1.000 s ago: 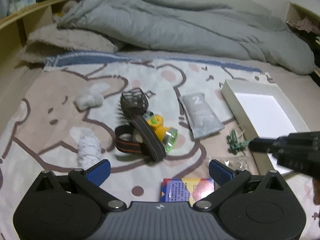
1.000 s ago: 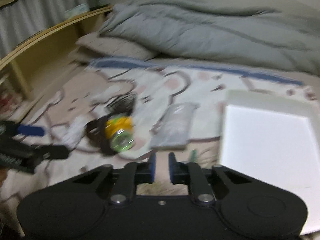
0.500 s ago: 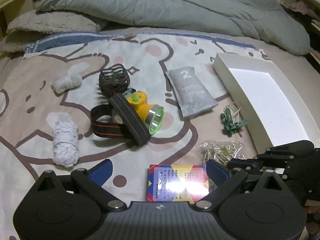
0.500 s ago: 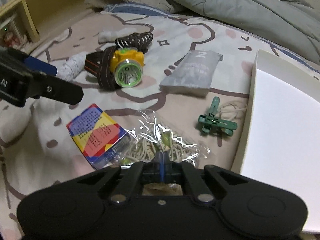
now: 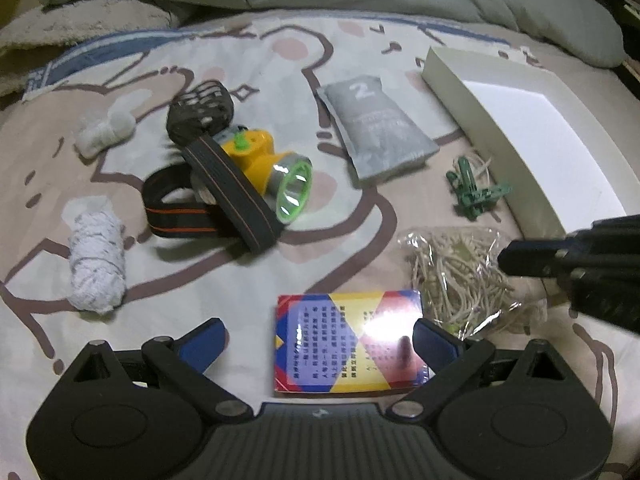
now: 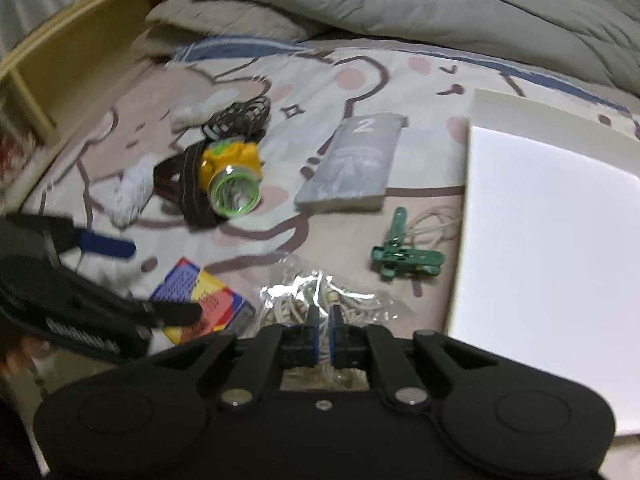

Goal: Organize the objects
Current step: 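Lift the bag with the right tool while the left tool lowers over the colorful card box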

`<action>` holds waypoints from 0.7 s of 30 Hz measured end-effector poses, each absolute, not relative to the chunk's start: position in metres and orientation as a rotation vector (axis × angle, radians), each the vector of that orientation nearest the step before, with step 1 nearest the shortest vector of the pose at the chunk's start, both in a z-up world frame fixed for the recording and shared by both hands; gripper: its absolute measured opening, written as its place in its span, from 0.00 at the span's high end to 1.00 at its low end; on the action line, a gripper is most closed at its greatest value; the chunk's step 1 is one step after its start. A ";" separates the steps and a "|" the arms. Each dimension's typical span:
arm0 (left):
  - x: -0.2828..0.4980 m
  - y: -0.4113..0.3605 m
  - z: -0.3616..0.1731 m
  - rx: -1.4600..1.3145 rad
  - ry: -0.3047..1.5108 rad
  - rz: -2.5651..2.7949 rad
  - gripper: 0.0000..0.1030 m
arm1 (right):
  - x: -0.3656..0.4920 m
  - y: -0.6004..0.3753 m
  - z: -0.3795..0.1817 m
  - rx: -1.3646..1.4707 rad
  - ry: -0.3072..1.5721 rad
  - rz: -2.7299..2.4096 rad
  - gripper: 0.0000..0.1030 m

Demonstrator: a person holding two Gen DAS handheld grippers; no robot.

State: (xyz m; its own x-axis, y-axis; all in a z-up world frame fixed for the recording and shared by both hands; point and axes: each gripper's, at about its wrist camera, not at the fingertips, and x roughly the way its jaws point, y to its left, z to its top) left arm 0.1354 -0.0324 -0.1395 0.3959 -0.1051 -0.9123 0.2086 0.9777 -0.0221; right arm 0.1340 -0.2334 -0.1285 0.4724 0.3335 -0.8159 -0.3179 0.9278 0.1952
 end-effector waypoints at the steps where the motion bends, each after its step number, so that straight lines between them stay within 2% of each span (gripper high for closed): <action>1: 0.136 -0.034 -0.142 0.098 1.160 -0.194 0.04 | 0.136 -0.235 -0.127 0.043 1.010 0.390 0.89; 3: 0.139 -0.036 -0.148 0.091 1.190 -0.188 0.07 | 0.138 -0.238 -0.127 0.100 1.028 0.372 0.79; 5: 0.140 -0.037 -0.153 0.070 1.221 -0.189 0.10 | 0.139 -0.238 -0.127 0.146 1.047 0.358 0.74; 10: 0.142 -0.031 -0.155 -0.004 1.247 -0.203 0.19 | 0.143 -0.235 -0.133 0.246 1.124 0.325 0.73; 16: 0.142 -0.016 -0.153 -0.010 1.226 -0.163 0.19 | 0.149 -0.226 -0.147 0.230 1.173 0.273 0.72; 17: 0.143 -0.012 -0.152 -0.008 1.219 -0.156 0.19 | 0.149 -0.223 -0.145 0.213 1.168 0.268 0.67; 20: 0.143 -0.004 -0.151 -0.014 1.209 -0.139 0.18 | 0.148 -0.216 -0.135 0.181 1.139 0.242 0.37; 21: 0.144 -0.002 -0.152 -0.026 1.211 -0.137 0.18 | 0.147 -0.214 -0.132 0.167 1.130 0.228 0.36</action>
State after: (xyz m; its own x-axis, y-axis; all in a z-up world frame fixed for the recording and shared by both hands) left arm 0.1437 -0.0024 -0.1517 0.3452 -0.1196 -0.9309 0.0915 0.9914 -0.0934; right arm 0.1474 -0.2138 -0.1319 0.4069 0.2643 -0.8744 -0.0960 0.9643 0.2468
